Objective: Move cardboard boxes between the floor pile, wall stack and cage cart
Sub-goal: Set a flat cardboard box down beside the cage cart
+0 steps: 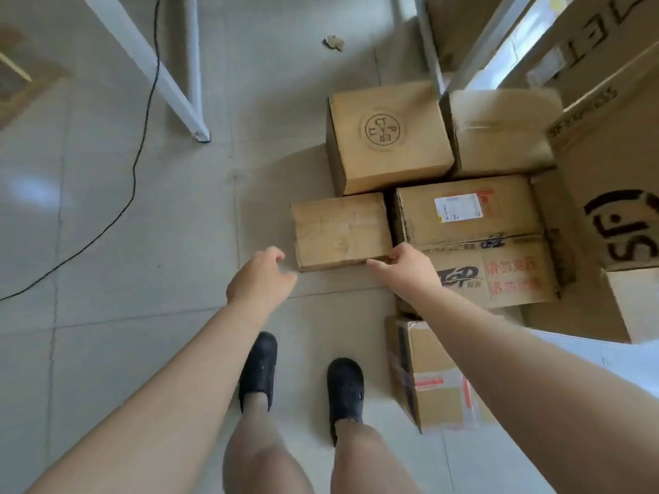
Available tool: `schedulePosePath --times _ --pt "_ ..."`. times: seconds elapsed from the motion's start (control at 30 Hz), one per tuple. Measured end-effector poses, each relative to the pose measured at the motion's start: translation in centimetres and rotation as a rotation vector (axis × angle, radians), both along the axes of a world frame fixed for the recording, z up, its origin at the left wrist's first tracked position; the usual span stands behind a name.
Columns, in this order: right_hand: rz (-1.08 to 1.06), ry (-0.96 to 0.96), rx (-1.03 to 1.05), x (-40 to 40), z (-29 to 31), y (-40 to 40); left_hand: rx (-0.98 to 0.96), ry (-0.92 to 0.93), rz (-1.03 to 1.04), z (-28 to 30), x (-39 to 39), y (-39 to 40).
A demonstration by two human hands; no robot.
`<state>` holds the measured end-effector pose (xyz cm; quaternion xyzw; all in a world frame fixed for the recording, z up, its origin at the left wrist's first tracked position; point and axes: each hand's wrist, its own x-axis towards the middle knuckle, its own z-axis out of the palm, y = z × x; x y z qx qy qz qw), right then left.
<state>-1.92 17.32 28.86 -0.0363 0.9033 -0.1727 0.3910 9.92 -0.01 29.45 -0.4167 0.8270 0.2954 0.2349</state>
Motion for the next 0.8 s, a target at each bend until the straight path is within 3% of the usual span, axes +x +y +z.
schedulePosePath --times 0.17,0.3,0.43,0.63,0.8 --pt "-0.183 -0.019 0.05 -1.9 -13.3 -3.2 0.063 -0.083 -0.052 -14.4 -3.4 -3.1" --pt "-0.328 0.023 0.041 -4.0 -24.4 -5.1 0.097 -0.105 0.033 -25.6 -5.9 -4.9" --pt "-0.333 0.111 0.107 -6.6 -32.6 -5.5 0.134 -0.105 0.147 -34.3 -8.2 -5.5" --pt "-0.359 0.123 0.257 -10.6 -38.7 -4.0 0.269 0.052 0.341 -41.2 -11.4 -5.7" --pt "-0.425 0.126 0.176 -10.5 -37.5 -3.8 0.275 0.166 0.461 -39.9 -11.2 -6.6"
